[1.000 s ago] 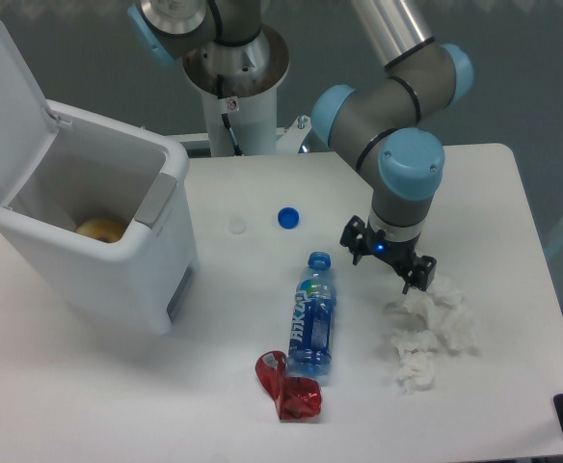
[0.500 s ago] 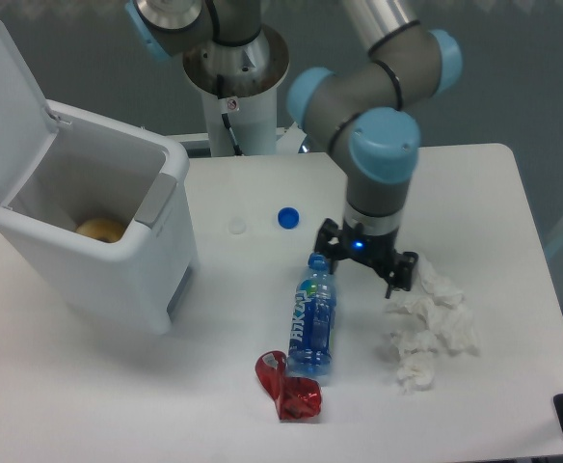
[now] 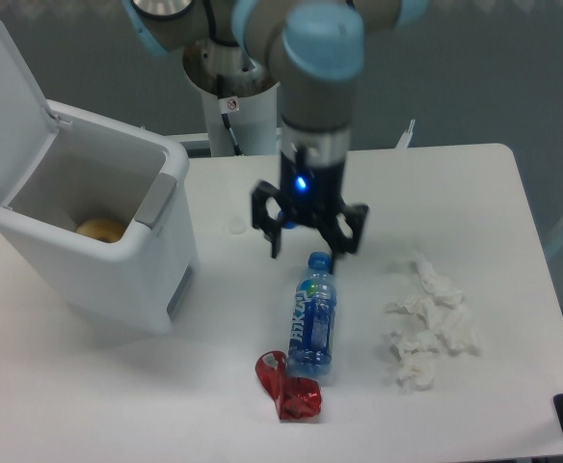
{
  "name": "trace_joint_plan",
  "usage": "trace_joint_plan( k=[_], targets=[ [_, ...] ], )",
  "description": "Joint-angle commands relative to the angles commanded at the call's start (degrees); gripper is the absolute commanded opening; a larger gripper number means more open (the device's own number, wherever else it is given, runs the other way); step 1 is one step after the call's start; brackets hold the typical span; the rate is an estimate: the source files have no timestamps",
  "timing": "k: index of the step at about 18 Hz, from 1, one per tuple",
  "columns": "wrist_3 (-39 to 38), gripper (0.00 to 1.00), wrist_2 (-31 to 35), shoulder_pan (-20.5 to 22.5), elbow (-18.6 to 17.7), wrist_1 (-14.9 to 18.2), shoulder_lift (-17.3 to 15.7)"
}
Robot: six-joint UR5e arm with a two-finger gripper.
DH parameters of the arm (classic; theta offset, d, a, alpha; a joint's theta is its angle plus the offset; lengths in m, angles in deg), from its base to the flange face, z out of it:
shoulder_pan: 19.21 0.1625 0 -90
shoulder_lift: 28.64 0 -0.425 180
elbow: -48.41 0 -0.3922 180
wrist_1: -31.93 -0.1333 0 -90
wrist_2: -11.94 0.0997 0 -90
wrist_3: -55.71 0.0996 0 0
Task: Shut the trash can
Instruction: 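Swing the gripper behind the raised lid of the trash can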
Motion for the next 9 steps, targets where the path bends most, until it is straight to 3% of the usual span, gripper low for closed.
trace_joint_plan(
  k=[4, 7, 9],
  targets=[
    [-9.75, 0.26, -1.06, -4.91, 0.09, -0.09, -5.72],
    [-18.37, 0.21, -1.06, -9.93, -0.35, -0.52, -9.15],
    [-19.54, 0.21, -2.63, -11.78, -0.26, -0.88, -10.65]
  ],
)
